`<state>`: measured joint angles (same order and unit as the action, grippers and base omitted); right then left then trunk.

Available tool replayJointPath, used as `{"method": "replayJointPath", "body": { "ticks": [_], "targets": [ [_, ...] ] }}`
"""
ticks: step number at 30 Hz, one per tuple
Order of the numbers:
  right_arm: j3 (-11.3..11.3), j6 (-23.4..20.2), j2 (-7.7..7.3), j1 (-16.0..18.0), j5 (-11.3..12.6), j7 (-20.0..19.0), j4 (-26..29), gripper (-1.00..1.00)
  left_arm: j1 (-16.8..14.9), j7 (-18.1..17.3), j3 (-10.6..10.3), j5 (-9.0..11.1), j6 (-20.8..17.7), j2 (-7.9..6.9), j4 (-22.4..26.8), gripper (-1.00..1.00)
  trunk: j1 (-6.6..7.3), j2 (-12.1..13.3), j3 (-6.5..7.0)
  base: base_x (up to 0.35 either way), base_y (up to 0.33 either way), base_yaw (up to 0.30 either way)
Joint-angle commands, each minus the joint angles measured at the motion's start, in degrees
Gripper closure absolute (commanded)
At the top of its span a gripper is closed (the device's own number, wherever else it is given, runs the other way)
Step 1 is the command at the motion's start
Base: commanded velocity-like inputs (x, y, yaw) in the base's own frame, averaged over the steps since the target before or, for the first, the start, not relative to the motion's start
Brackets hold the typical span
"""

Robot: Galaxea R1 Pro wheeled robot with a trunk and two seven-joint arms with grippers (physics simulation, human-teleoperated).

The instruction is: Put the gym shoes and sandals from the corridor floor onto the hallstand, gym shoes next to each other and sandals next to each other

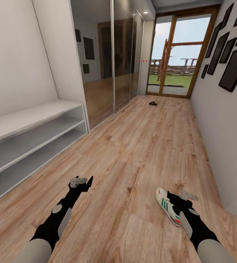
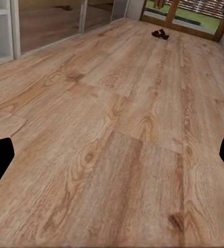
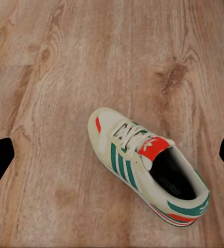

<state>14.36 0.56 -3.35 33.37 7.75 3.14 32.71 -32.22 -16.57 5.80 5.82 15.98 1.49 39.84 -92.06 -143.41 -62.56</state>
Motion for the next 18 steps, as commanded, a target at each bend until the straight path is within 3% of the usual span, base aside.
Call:
{"method": "replayJointPath", "body": {
  "ticks": [1,8,18],
  "targets": [
    [-0.1,0.1,-0.01,0.0,0.6,0.1,0.0,-1.0,0.0,-0.6,0.3,0.5,-0.1,0.07,0.0,-1.0,0.03,0.0,-0.05,-0.166,-0.267,0.0],
    [-0.1,0.1,0.0,0.0,0.6,0.1,0.0,-1.0,0.0,-0.6,0.3,0.5,-0.1,0.09,0.0,-1.0,0.03,0.0,-0.05,-0.131,-0.269,0.0],
    [-0.1,0.1,0.01,0.0,0.6,0.1,0.1,-1.0,0.0,-0.6,0.3,0.5,-0.1,0.07,0.0,-1.0,0.03,0.0,-0.05,0.029,-0.283,0.0]
  ]
}}
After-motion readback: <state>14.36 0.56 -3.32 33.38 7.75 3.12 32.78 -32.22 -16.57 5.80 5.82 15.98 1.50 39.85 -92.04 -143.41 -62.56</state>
